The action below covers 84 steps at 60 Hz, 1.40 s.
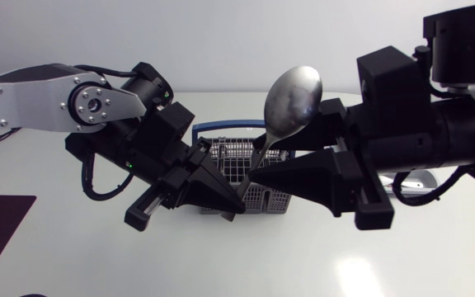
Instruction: Unload the cutlery basket into the drawer organizer.
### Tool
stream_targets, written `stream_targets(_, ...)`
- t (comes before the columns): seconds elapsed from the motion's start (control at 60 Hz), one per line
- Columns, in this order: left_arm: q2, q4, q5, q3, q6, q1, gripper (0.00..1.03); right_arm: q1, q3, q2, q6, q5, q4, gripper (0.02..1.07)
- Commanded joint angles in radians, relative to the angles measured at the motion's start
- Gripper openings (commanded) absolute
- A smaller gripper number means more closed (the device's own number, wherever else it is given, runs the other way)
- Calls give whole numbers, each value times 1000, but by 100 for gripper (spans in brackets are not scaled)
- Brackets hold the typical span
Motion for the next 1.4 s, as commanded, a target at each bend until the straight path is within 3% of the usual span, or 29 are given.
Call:
stream_targets(0.0,18,-14,28,42,-17,-6,3,14,-35,7,42,22,34,54)
stream_targets(0.217,29,-14,28,56,-18,-3,3,2,-42,14,48,37,49,47)
stream_targets(0.45,30,-14,28,57,-18,-3,3,-4,-32,26,62,54,54,8)
stream_targets(0.633,41,-12,28,80,-53,8,3,-13,-1,37,65,60,-7,8)
stream_targets(0.65,46,-12,29,85,-61,12,7,-16,4,37,65,60,-12,8)
stream_targets(0.717,47,-12,28,103,-83,26,41,-41,27,26,59,62,-58,8)
stream_targets(0.867,43,14,-22,148,-170,63,83,-130,105,-5,-17,90,-218,8)
stream_targets(0.983,24,144,-135,134,-319,75,88,-240,174,-16,-93,145,-346,8)
stream_targets(1.0,20,191,-181,123,-362,75,89,-262,182,-16,-107,154,-365,8)
stream_targets(1.133,-2,281,-322,82,-426,65,90,-375,237,17,-168,223,-445,8)
stream_targets(1.383,-52,318,-426,40,-449,69,89,-660,416,225,-270,327,-526,8)
